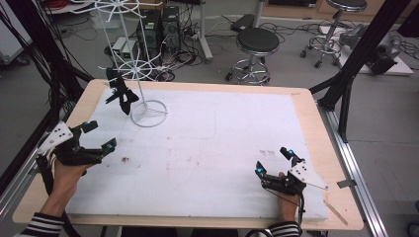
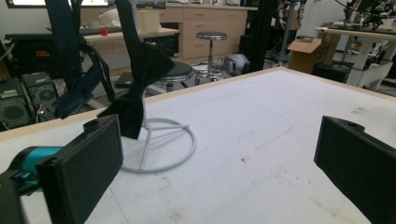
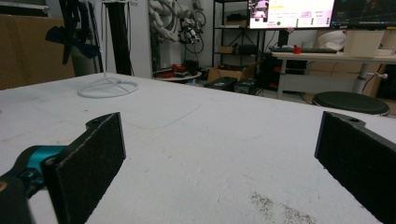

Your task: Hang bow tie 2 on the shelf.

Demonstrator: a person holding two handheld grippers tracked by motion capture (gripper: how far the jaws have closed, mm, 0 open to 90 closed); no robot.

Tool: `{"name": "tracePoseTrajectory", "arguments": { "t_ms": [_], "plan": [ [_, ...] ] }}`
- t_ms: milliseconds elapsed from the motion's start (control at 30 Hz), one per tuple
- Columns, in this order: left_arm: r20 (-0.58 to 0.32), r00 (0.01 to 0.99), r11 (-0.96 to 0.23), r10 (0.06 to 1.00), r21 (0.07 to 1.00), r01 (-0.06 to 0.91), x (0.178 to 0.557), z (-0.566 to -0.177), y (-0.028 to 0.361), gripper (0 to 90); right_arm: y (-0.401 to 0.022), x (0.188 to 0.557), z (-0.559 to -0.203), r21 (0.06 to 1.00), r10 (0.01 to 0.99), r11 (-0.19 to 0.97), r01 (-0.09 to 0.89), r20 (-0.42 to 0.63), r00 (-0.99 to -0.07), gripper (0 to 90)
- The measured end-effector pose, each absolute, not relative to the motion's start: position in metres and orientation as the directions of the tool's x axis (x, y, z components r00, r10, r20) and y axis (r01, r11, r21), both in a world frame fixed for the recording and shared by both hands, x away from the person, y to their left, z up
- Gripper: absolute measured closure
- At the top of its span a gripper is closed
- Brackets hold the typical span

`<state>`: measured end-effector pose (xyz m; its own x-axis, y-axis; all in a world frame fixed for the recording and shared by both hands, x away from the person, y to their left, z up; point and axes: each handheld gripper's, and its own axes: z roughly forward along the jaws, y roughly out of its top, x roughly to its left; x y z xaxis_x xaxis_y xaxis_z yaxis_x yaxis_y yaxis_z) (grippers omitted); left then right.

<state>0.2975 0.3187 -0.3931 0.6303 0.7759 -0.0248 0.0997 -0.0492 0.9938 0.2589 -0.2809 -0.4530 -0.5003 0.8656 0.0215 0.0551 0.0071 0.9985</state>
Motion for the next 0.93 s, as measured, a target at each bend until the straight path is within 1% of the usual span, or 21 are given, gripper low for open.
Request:
{"name": "tracePoseTrajectory", "arguments": {
  "t_ms": [233,467,567,633,767,933],
  "plan": [
    [-0.003,0.622,-0.057,0.783,0.995,0.076,0.281,-0.414,0.319,1.7,-0.281,0.259,-0.453,0.998,0.866,0.012,0.055,0.017,-0.499,1.1],
    [-0.015,0.587,0.006,0.81,1.0,0.017,0.267,-0.441,0.323,1.7,-0.281,0.259,-0.453,0.999,0.867,0.012,0.049,0.014,-0.499,1.1],
    [-0.022,0.578,0.013,0.816,1.0,0.02,0.266,-0.448,0.323,1.7,-0.281,0.259,-0.453,0.999,0.866,0.011,0.052,0.017,-0.499,1.1],
    [-0.026,0.576,0.01,0.817,0.999,0.031,0.267,-0.452,0.322,1.7,-0.281,0.259,-0.453,0.999,0.867,0.011,0.052,0.017,-0.499,1.1],
    [-0.009,0.573,0.009,0.819,1.0,0.002,0.265,-0.453,0.322,1.7,-0.281,0.258,-0.453,0.999,0.865,0.011,0.047,0.014,-0.501,1.1],
    [0.001,0.563,-0.002,0.827,1.0,0.002,0.264,-0.453,0.321,1.7,-0.281,0.258,-0.453,0.999,0.866,0.013,0.041,0.009,-0.499,1.1]
  ]
}}
